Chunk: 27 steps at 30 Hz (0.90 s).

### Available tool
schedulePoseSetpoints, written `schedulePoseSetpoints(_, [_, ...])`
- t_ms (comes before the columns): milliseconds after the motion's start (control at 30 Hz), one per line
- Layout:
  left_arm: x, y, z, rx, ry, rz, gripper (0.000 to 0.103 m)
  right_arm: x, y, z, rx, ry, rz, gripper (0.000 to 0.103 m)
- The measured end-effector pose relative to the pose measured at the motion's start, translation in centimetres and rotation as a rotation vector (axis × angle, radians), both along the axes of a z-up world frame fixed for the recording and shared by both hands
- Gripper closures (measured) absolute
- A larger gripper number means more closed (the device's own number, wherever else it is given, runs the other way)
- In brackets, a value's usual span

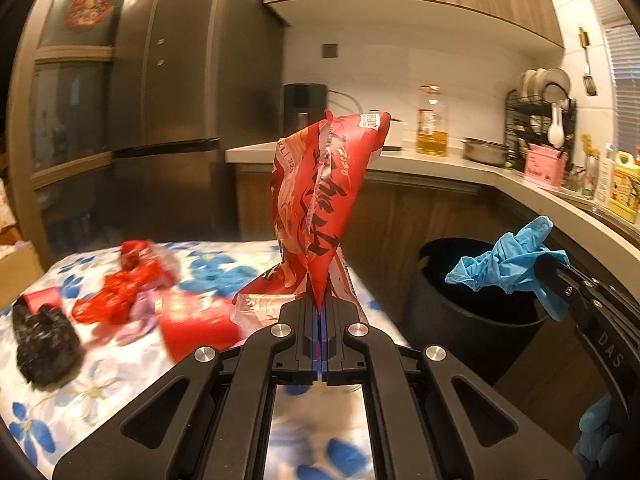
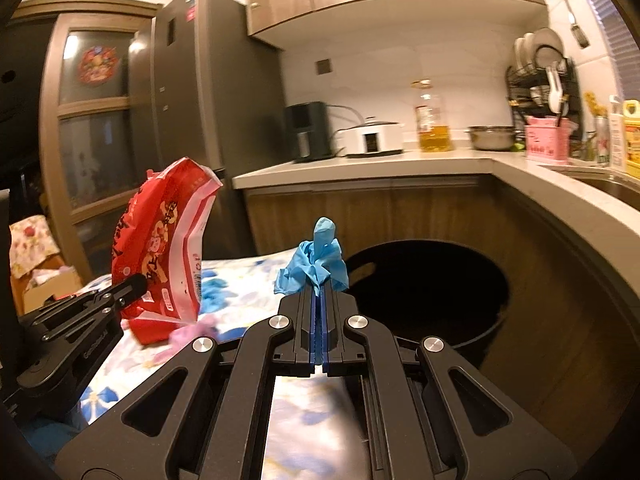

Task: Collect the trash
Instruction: 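Carry the wrapper and glove over the bin and open both tools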

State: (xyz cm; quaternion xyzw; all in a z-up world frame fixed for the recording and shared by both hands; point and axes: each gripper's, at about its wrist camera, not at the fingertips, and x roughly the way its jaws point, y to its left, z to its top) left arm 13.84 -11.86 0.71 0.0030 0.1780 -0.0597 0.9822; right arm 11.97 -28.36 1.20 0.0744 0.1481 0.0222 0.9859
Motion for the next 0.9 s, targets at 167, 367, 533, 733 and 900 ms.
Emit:
schedulePoseSetpoints(167, [1.3,-3.1,0.7,-0.014,-0.013,-0.079,0.103,0.3,-2.9,0.0,0.0,-0.012,-0.069,0.101])
schedulePoseSetpoints(367, [2.5,-6.6,1.2,-0.012,-0.034,-0.169,0.103,0.8,-5.1,-0.1,-0.006,-0.017,-0.125,0.101])
schedulePoseSetpoints(533, [3.5,-9.0,1.0,-0.018,-0.042,-0.244,0.103,1.3,-6.7,-0.4,-0.001,-0.014,-0.159,0.101])
schedulePoseSetpoints(733, [4.5,-10.2,0.4,-0.011,-0.037,-0.283,0.103,2.2,-8.2,-0.9,0.011,-0.013,-0.189,0.101])
schedulePoseSetpoints(900, [5.3,-11.0,-0.5,-0.009,-0.015,-0.31,0.102,3.3,-8.8,-1.4,0.005,-0.002,-0.195,0.101])
